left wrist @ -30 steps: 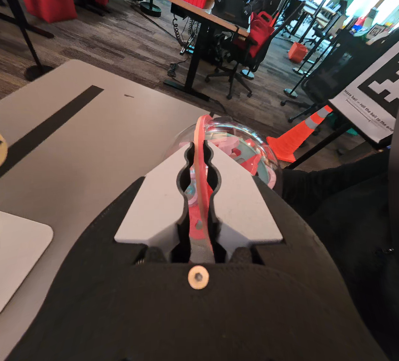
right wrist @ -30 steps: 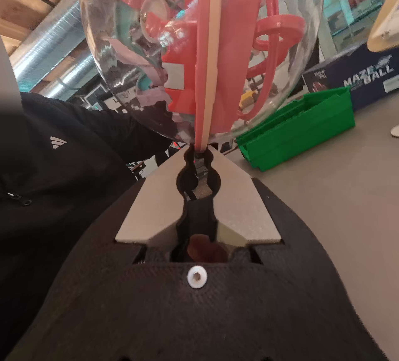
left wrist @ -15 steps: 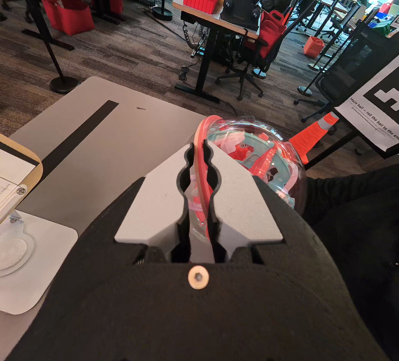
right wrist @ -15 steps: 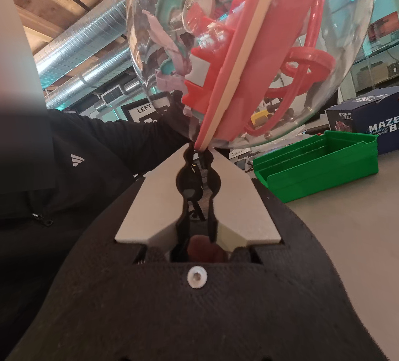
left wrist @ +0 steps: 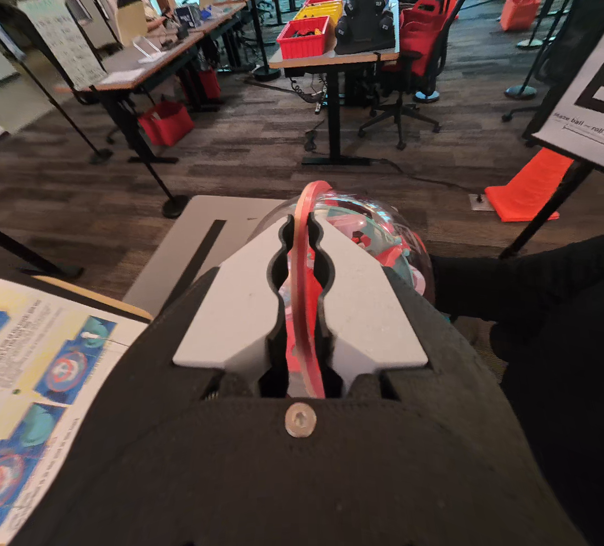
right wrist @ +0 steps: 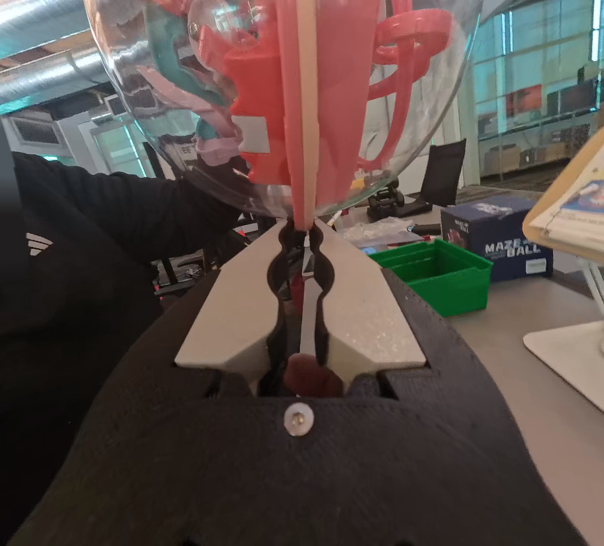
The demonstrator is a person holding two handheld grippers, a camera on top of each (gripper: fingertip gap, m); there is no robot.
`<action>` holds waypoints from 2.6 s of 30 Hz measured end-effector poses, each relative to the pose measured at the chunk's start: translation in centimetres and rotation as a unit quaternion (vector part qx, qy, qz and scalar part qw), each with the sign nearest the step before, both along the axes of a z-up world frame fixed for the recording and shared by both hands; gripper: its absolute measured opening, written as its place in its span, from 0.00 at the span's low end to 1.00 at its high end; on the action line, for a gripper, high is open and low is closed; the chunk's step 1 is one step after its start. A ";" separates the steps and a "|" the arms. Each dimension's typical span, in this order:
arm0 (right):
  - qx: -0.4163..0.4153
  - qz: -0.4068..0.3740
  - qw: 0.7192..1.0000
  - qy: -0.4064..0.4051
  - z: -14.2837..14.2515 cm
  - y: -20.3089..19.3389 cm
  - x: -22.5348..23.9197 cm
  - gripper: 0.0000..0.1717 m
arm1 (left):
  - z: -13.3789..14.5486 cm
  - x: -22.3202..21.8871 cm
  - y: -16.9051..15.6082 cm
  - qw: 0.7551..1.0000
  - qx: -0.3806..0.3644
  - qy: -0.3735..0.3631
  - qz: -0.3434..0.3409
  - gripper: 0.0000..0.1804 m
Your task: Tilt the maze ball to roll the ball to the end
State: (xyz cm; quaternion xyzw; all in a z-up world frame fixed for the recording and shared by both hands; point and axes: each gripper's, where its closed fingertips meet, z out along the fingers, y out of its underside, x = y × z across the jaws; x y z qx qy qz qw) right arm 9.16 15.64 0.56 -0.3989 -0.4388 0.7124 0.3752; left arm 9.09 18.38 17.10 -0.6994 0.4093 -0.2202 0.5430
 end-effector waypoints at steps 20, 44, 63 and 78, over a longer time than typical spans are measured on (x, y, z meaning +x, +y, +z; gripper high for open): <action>0.045 0.053 0.995 0.068 8.6 -4.1 1.2 0.04 | 7.7 -0.3 -1.8 0.998 0.037 0.023 0.037 0.04; 0.303 -0.131 0.944 -0.016 15.3 -2.5 1.5 0.04 | 14.6 -1.2 -8.8 0.975 0.205 -0.082 -0.035 0.05; 0.232 -0.062 0.956 0.169 19.6 -2.7 3.3 0.04 | 18.3 7.9 -9.5 0.949 0.277 0.147 0.027 0.04; 0.129 0.020 0.958 0.256 20.8 -3.0 2.3 0.04 | 18.5 10.6 -7.1 0.918 0.252 0.293 0.087 0.04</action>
